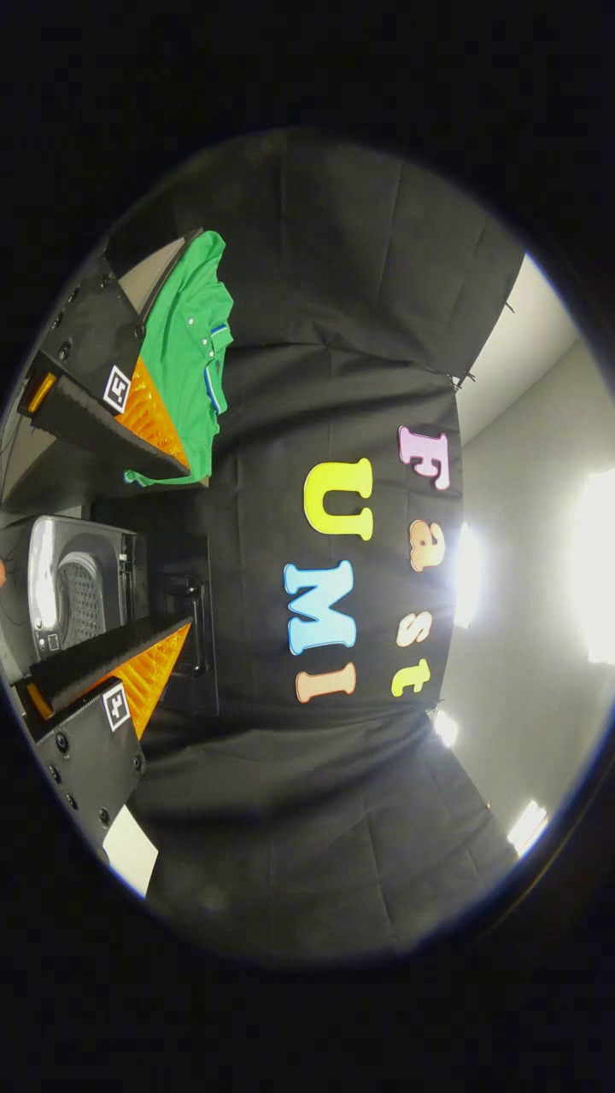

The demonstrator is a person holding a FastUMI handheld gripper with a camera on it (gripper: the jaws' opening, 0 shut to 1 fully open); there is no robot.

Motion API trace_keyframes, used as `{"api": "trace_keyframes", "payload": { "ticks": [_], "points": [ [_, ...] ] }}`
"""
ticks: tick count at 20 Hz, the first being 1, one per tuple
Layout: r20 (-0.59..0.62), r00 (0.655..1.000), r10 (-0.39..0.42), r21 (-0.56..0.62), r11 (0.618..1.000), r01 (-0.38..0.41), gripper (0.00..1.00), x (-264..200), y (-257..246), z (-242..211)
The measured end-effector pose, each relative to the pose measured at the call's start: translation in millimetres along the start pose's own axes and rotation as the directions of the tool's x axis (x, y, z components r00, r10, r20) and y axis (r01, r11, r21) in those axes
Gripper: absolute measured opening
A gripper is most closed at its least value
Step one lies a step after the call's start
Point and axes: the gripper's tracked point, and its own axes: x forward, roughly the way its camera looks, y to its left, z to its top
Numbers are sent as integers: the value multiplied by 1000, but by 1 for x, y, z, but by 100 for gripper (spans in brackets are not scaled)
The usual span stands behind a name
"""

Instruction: Put the clothes into the washing machine and then close the washing machine lid.

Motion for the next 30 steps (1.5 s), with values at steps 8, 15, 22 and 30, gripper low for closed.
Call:
{"api": "trace_keyframes", "payload": {
  "ticks": [8, 15, 22, 30],
  "points": [
    [8, 995, 97, 49, 994, -97, 98, 20, 44, 24],
    [-6, 976, 218, 36, 975, -217, 98, 37, 101, 40],
    [-109, 935, 336, 27, 942, -336, 98, 62, 164, 29],
    [-319, 865, 387, 35, 917, -398, 98, 114, 222, -14]
  ]
}}
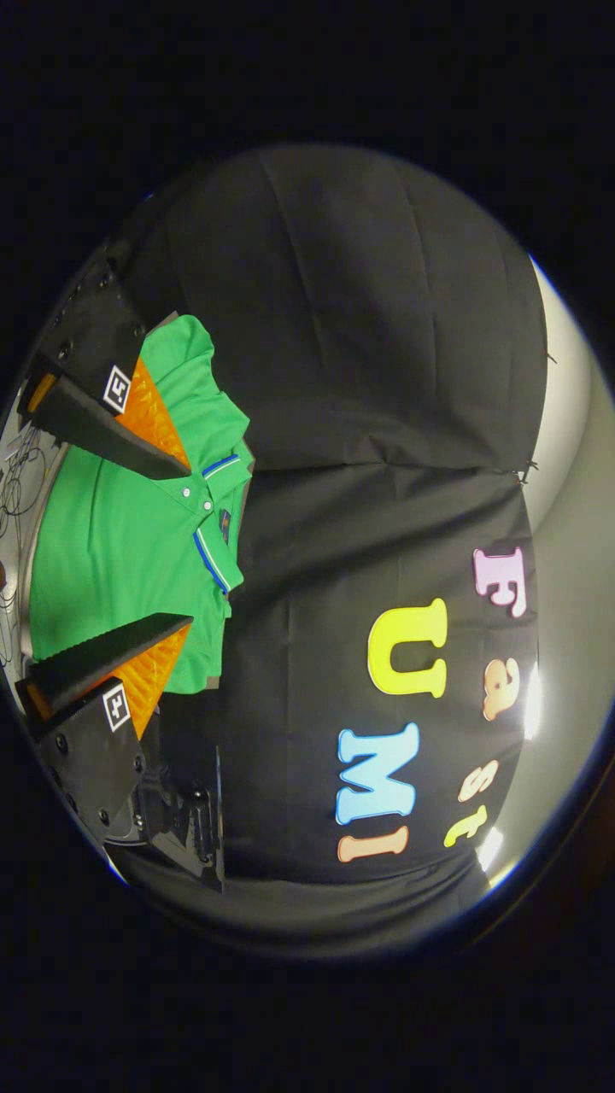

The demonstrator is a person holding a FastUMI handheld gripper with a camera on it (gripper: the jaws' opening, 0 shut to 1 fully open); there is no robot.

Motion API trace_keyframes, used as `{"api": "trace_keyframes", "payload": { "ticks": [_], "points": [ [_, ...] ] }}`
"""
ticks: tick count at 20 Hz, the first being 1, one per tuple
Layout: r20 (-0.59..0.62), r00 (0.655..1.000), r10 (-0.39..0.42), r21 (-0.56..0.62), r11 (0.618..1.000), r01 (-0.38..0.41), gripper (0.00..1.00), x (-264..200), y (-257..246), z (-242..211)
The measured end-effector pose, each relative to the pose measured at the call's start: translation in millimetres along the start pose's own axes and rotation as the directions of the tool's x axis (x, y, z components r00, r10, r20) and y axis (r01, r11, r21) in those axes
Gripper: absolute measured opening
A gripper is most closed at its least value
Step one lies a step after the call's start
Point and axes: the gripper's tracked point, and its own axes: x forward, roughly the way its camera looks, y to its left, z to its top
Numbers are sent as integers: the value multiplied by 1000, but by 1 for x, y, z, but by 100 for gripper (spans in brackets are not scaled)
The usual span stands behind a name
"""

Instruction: Put the clothes into the washing machine and then close the washing machine lid.

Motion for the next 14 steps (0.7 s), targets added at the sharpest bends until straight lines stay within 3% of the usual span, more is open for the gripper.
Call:
{"api": "trace_keyframes", "payload": {
  "ticks": [6, 14],
  "points": [
    [-109, 994, -6, -3, 1000, 6, 98, 47, 7, -11],
    [-274, 962, 7, 25, 1000, 0, 98, 79, 14, -49]
  ]
}}
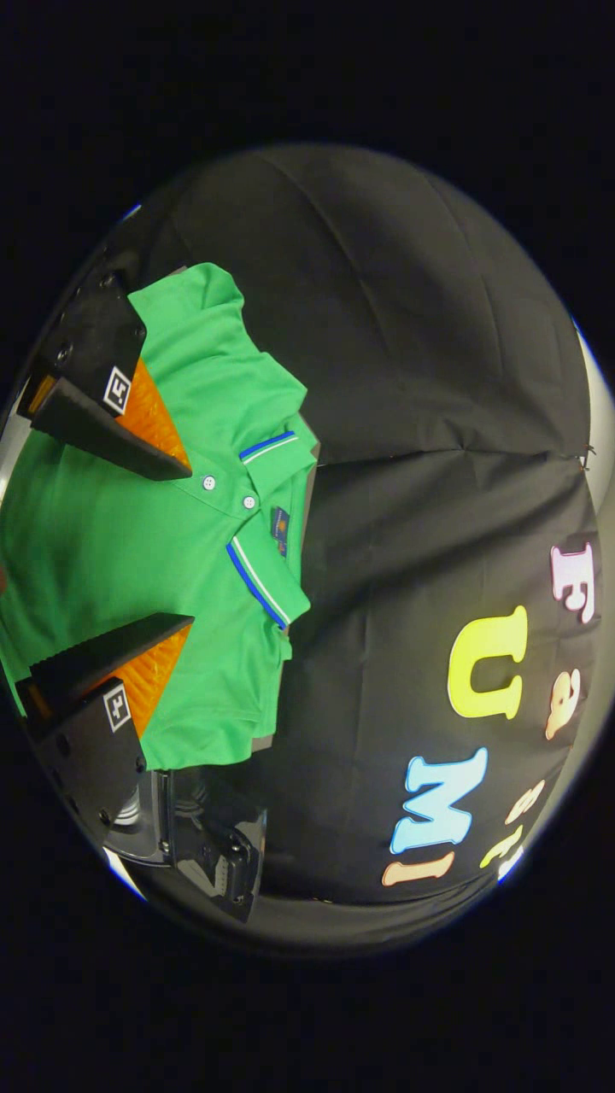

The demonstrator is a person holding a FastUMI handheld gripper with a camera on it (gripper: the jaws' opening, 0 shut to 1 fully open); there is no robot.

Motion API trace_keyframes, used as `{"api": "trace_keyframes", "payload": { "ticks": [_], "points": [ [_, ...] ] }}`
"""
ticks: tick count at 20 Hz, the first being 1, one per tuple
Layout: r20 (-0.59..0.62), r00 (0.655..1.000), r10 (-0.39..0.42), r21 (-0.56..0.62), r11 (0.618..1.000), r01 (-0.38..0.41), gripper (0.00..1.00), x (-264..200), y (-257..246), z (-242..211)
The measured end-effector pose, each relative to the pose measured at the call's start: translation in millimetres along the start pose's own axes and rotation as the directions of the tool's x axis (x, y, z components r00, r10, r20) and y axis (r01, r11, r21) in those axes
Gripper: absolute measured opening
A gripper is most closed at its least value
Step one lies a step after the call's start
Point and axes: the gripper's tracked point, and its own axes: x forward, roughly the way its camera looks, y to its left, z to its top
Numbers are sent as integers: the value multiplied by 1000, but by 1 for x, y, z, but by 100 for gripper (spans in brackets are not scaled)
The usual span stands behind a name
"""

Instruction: Put the clothes into the washing machine and then close the washing machine lid.

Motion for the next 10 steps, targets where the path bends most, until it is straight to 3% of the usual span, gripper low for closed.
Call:
{"api": "trace_keyframes", "payload": {
  "ticks": [7, 10],
  "points": [
    [-15, 1000, -6, -33, 999, 6, 97, 2, 2, -9],
    [-5, 1000, 23, -42, 999, -23, 85, 3, 5, -10]
  ]
}}
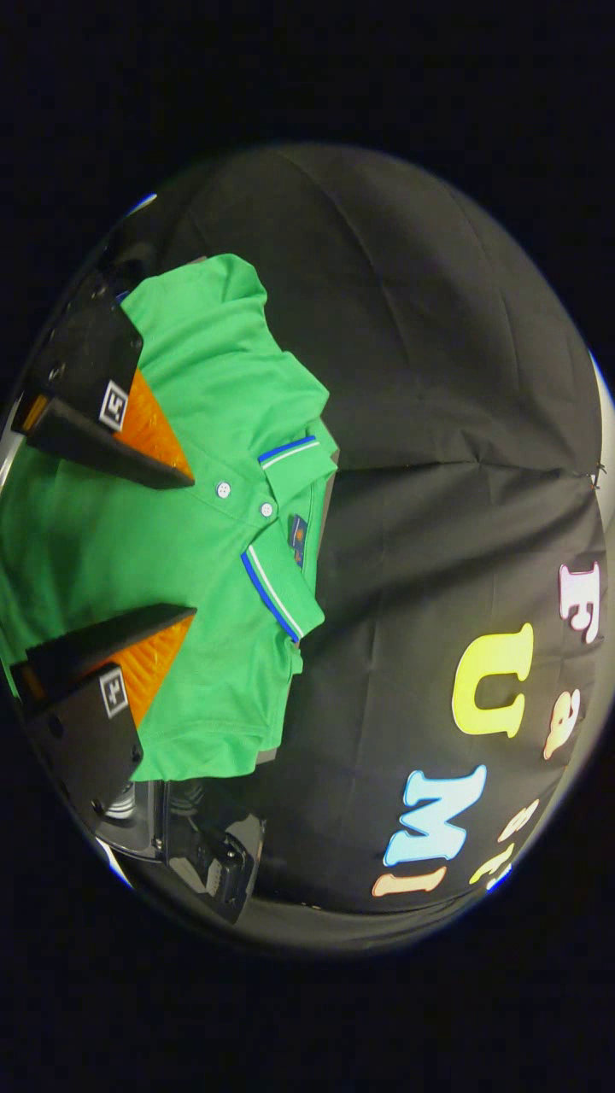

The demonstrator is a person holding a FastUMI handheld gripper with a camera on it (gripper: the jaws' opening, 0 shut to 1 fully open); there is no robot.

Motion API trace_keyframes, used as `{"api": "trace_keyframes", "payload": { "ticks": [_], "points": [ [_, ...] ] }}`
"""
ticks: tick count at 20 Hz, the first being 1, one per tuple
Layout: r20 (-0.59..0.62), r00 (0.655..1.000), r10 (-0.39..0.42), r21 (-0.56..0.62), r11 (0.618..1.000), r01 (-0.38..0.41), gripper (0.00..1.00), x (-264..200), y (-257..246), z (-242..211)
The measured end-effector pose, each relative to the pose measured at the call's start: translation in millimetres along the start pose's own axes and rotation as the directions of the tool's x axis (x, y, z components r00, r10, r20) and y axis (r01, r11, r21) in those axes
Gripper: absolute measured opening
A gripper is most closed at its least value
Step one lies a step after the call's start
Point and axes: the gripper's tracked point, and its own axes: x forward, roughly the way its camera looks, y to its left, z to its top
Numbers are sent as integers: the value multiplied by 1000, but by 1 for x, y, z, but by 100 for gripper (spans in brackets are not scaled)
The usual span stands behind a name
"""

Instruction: Put the clothes into the washing machine and then close the washing machine lid.

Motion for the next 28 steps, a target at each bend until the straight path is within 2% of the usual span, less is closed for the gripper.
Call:
{"api": "trace_keyframes", "payload": {
  "ticks": [3, 5, 6, 10, 19, 27, 28],
  "points": [
    [38, 999, 3, 91, 996, -7, 22, -3, -1, -2],
    [12, 1000, 19, 123, 992, -20, 20, -1, -3, -3],
    [-10, 999, 33, 154, 988, -31, 2, -8, -1, -4],
    [-8, 998, 59, 166, 984, -57, 1, -9, 0, 1],
    [134, 982, 132, 200, 967, -157, 1, -49, -1, 41],
    [254, 957, 139, 182, 965, -189, 1, -84, -17, 87],
    [256, 959, 126, 177, 968, -175, 0, -85, -21, 89]
  ]
}}
